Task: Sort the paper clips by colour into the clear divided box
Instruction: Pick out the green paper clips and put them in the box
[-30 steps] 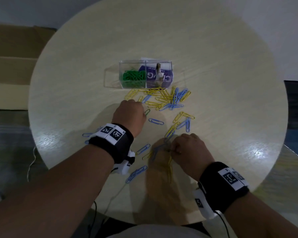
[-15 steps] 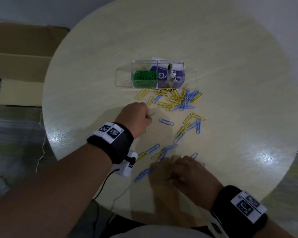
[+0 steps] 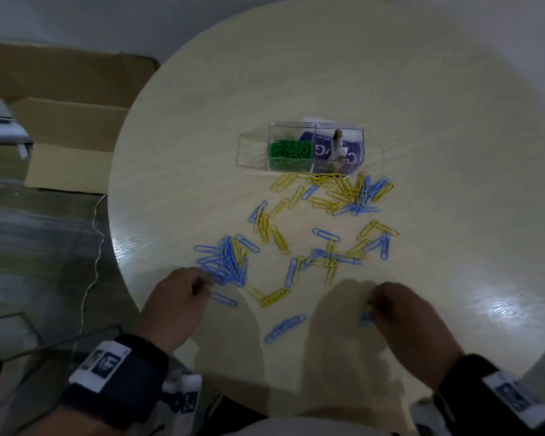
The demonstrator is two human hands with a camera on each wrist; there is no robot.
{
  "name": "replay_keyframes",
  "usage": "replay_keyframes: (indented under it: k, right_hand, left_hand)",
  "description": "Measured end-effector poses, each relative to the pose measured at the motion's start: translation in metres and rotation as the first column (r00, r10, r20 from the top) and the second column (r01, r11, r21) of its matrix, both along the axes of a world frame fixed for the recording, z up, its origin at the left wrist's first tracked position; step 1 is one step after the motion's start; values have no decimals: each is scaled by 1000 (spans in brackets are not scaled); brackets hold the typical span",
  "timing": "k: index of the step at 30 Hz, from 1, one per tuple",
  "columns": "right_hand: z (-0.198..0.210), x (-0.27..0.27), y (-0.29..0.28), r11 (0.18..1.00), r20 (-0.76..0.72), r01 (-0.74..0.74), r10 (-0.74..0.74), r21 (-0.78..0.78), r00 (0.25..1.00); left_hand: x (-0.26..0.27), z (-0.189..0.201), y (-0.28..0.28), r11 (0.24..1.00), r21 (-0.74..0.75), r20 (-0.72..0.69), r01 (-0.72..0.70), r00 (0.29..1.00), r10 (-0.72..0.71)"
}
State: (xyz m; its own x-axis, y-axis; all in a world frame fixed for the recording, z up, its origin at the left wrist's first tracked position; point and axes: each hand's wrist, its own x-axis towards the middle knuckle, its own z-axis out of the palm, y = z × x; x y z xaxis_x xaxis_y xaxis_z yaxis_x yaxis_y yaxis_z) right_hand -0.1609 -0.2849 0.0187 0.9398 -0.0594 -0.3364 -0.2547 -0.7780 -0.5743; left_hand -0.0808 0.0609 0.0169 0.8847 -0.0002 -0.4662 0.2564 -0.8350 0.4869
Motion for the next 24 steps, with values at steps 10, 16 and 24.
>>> replay_keyframes:
  k: [10, 16, 24]
  right_hand:
    - [-3, 70, 5, 996, 275, -84, 79, 8, 958]
    - [-21, 93, -10, 986, 197, -158, 143, 59, 970]
    - [-4, 75, -4, 978, 284, -190, 158, 88, 946]
  left_hand:
    - [37, 10, -54, 926, 29, 234, 377, 898, -373]
    - [67, -9, -36, 964, 103, 271, 244, 926, -264]
    - [70, 9, -66, 962, -56, 268, 269, 932, -245]
